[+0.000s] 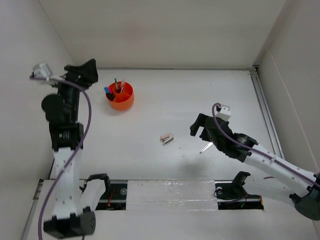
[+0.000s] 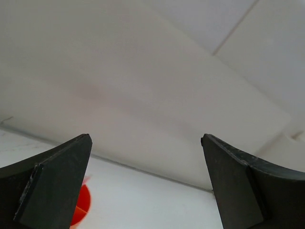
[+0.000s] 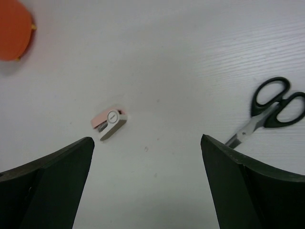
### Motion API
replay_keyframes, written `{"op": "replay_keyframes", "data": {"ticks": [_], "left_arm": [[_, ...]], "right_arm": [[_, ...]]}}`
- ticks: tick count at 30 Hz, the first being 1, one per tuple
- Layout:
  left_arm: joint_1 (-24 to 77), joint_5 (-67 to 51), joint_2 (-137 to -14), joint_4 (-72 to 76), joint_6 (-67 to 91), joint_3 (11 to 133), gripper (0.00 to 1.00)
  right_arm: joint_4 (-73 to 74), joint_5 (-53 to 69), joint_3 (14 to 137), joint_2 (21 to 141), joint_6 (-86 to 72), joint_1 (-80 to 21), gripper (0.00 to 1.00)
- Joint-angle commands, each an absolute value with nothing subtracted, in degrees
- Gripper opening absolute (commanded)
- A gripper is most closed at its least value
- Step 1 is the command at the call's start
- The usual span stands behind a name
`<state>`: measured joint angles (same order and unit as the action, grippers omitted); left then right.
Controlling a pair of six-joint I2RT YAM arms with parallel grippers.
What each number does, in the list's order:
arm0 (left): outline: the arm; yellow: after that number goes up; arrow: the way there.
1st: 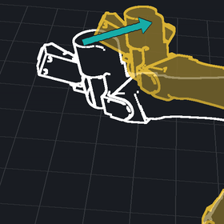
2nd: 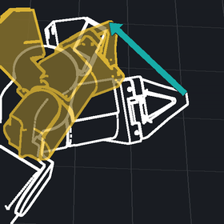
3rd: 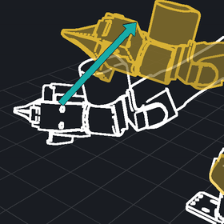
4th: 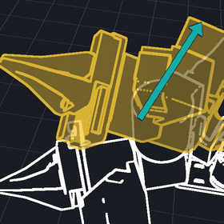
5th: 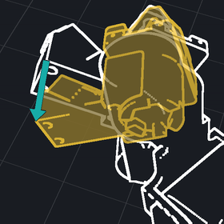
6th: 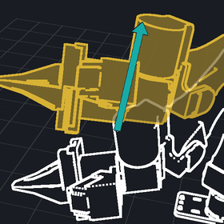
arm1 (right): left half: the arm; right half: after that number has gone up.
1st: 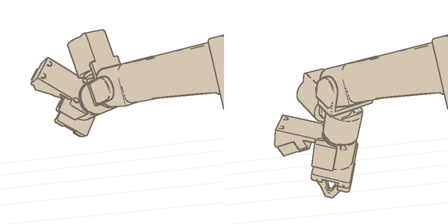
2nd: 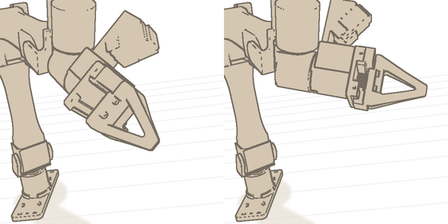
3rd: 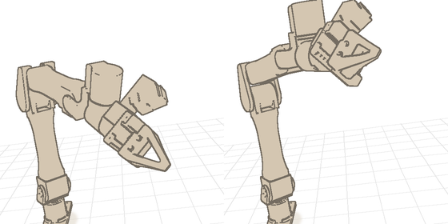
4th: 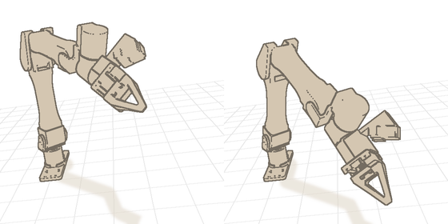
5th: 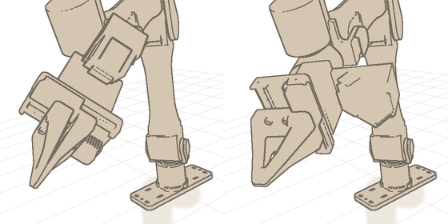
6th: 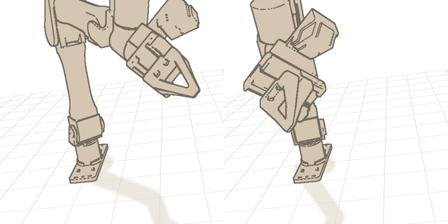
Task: Sort the stationery into containers
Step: Place the pen in the storage box, then pick up the stapler from the center of the board.
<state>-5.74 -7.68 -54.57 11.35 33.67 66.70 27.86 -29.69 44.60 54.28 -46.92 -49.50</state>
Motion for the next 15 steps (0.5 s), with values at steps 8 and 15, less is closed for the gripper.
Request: {"op": "replay_keyframes", "data": {"ticks": [8,15], "left_arm": [[-5.4,-13.1,-44.5,20.5,39.8,57.7,1.0],[-5.4,-22.5,-52.0,17.2,35.1,62.6,1.0]], "right_arm": [[35.0,-28.9,45.1,54.0,-50.5,-34.9,1.0],[37.2,-30.2,45.1,56.3,-50.5,-37.4,1.0]]}}
